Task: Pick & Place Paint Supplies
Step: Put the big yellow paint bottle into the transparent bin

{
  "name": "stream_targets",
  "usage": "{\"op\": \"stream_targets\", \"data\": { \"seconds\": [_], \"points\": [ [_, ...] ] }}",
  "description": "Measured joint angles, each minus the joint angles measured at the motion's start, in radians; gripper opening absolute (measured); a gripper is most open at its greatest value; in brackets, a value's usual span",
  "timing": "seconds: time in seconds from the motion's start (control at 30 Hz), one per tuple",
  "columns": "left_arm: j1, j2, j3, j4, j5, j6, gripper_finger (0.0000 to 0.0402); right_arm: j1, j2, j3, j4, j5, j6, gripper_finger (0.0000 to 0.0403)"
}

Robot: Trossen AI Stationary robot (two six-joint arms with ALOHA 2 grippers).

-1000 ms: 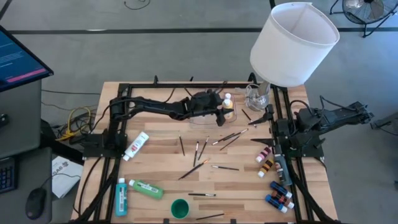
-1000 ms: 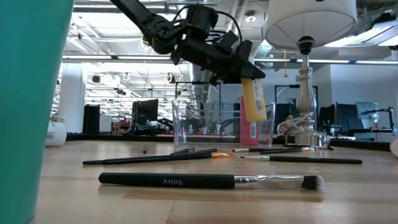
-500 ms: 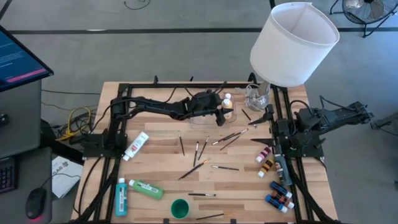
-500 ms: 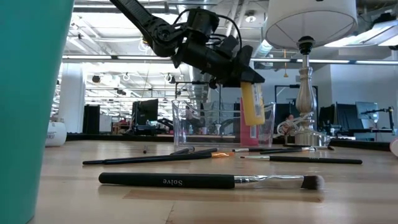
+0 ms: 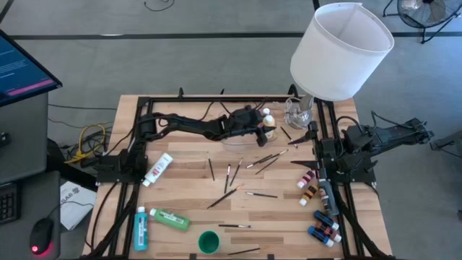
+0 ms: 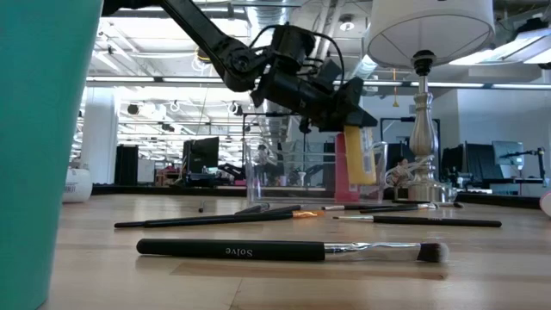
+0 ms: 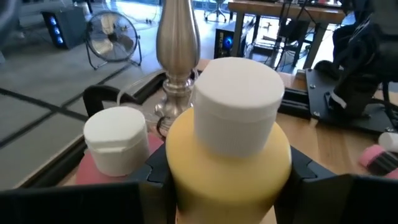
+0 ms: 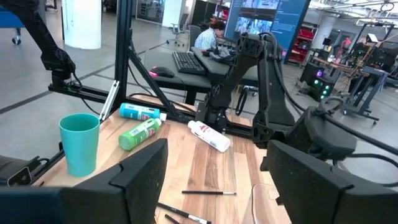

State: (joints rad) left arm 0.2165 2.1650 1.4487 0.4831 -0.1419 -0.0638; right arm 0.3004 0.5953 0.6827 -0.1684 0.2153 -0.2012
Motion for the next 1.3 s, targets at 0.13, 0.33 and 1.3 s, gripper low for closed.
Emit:
{"op": "stream_targets", "data": {
  "seconds": [0.13,0.33,1.3],
  "points": [
    [0.0,0.012,0.013,-0.005,-0.013,-0.001,0.0127,-0.002,0.0,0.0,-0.005,0.0,0.007,0.0268],
    [-0.001,0.012,0.013,-0.02,-0.027,-0.003,0.0127,-0.002,0.0,0.0,-0.014,0.0,0.008,0.0268],
    [0.003,0.016,-0.003,-0.05,-0.038,-0.02,0.0136,-0.002,0.0,0.0,-0.011,0.0,0.01,0.0268]
  ]
}}
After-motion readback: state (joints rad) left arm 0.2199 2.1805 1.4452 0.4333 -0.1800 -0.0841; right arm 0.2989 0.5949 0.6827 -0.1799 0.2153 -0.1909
